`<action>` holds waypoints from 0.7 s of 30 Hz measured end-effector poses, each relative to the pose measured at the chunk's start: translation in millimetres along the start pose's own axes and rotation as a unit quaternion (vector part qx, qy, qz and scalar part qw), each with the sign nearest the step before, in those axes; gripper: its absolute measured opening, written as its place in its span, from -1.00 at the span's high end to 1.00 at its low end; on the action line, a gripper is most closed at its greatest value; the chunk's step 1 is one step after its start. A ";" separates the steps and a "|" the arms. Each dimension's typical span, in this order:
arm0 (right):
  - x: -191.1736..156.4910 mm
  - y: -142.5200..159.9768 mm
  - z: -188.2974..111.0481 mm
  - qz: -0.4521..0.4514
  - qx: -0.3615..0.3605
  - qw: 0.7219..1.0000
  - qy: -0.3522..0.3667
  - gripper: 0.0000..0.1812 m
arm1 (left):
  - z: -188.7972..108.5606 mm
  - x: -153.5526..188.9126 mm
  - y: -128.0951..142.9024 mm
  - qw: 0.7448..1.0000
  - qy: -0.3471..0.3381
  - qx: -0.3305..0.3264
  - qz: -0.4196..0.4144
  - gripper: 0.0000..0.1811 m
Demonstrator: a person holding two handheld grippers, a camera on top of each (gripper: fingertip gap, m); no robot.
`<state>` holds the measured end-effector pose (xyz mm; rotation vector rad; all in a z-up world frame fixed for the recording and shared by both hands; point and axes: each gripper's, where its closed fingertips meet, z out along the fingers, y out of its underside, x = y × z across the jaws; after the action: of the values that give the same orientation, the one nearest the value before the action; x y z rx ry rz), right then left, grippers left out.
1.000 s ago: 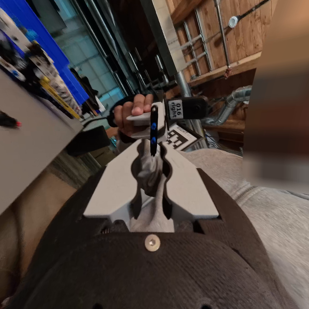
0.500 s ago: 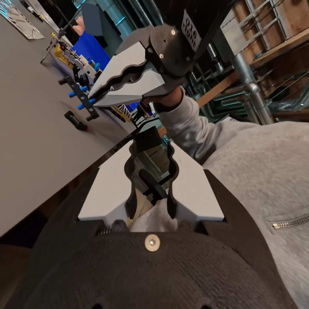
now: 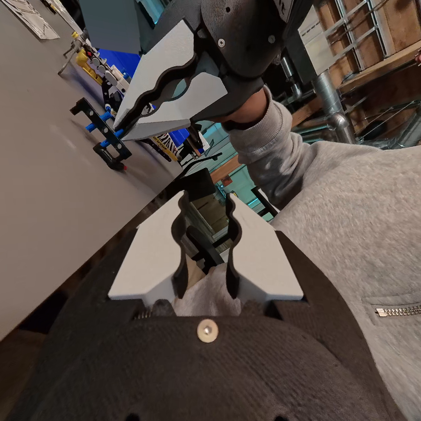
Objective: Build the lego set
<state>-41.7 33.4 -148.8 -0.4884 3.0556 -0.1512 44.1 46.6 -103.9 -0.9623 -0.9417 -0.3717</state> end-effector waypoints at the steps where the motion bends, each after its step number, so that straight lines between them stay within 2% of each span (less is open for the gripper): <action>1: 0.0 -0.2 -0.1 -0.002 -0.004 1.000 0.001 0.98 | 0.1 -0.4 0.4 1.000 -0.001 -0.001 0.000 0.67; 11: -0.3 -1.0 0.1 -0.018 -0.052 0.998 0.011 0.98 | 1.7 -4.9 3.0 1.000 -0.018 -0.010 0.010 0.68; 21: -0.5 -1.1 0.6 -0.018 -0.057 0.998 -0.006 0.98 | 1.6 -11.2 4.1 0.999 -0.041 -0.015 0.019 0.71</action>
<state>-40.9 32.4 -149.2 -0.5483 3.0571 0.0241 39.6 48.8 -114.8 -1.0289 -0.9927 -0.3167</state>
